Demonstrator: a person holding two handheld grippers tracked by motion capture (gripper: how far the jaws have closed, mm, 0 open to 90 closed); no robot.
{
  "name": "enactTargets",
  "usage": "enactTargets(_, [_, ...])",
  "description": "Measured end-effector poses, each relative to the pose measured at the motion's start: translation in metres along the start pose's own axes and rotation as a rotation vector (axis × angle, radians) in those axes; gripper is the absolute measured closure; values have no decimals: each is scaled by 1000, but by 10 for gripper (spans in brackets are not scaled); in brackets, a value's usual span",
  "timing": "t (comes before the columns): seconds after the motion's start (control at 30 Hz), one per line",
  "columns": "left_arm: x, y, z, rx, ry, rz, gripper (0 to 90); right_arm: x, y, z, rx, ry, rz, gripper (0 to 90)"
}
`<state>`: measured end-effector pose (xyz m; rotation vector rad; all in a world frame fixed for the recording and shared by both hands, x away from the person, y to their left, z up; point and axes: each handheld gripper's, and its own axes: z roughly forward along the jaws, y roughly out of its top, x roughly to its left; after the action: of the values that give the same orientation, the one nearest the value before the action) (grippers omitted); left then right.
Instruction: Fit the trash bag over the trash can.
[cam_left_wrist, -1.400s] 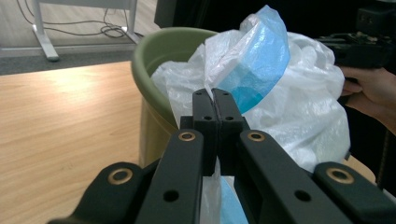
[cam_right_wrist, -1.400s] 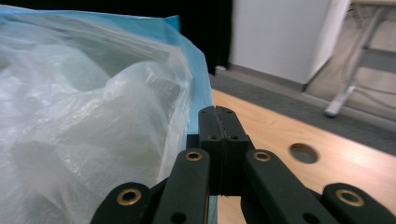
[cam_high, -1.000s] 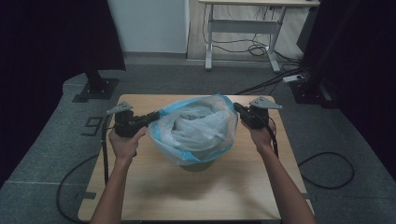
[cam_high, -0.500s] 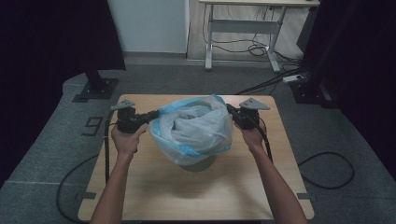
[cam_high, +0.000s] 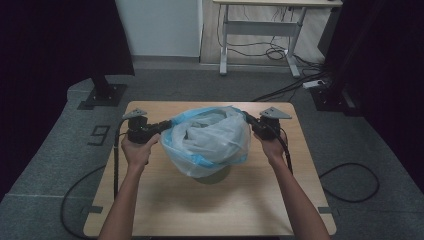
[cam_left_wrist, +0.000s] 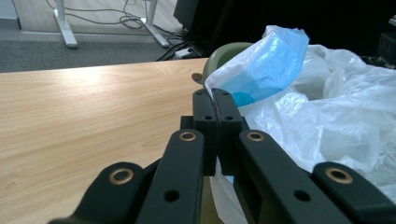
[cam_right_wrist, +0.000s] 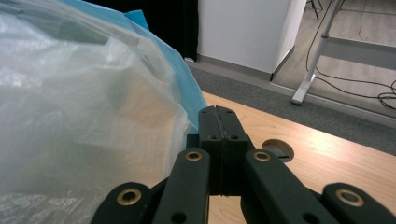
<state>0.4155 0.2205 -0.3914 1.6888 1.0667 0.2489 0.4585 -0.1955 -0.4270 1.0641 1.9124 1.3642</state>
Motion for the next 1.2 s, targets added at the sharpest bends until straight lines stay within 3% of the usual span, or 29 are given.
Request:
enactTargets(0.67, [13,-14,7,30,12,-39,896,5,-19,14,64,30,14,887])
enactTargets(1.2, [17,-16,16,59,10,-66,896,5,-23,18,102,65,20,887])
